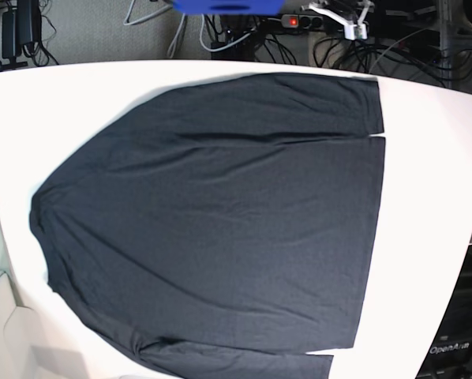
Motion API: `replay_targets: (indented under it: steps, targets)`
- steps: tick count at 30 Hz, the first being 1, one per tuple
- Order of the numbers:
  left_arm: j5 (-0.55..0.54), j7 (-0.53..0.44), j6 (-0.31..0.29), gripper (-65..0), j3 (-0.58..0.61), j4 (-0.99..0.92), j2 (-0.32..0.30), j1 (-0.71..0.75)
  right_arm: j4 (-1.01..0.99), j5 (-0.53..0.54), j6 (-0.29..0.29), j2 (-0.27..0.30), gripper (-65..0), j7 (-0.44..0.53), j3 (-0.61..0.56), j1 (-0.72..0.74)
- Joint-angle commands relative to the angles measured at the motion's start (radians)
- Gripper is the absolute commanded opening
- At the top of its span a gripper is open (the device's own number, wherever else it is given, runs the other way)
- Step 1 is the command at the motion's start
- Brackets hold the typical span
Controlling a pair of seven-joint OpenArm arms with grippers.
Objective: Fold the T-shirt properly
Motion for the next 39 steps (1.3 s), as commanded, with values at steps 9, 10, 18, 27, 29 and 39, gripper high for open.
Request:
replay_targets:
  steps: [9,10,18,27,29,39]
  targets:
    - [0.001,-0.243,-0.004,-65.0,0.001,-0.001,-0.01,0.103,-0.002,-0.003,-0.036,-0.003,-65.0,0.264,0.002,-0.098]
    - [0.001,-0.276,-0.002,-65.0,0.001,-0.001,-0.01,0.115,-0.002,-0.003,-0.036,-0.003,-65.0,0.296,0.002,-0.111]
    - [-0.008,-0.546,-0.001,-65.0,-0.005,-0.001,-0.004,0.233,0.248,0.002,-0.038,-0.006,-65.0,0.321,0.008,-0.281]
    - [-0.066,-0.564,-0.008,-65.0,-0.006,0.014,-0.031,0.28,0.831,0.0,-0.038,-0.014,-65.0,0.223,0.037,-0.568]
    - [-0.077,-0.564,-0.008,-65.0,-0.006,0.072,-0.033,0.29,0.984,0.0,-0.038,-0.015,-65.0,0.146,0.04,-0.626]
    - [-0.14,-0.357,0.006,-65.0,-0.008,0.907,-0.053,0.637,1.549,-0.006,-0.03,-0.015,-65.0,-0.184,0.057,-0.783]
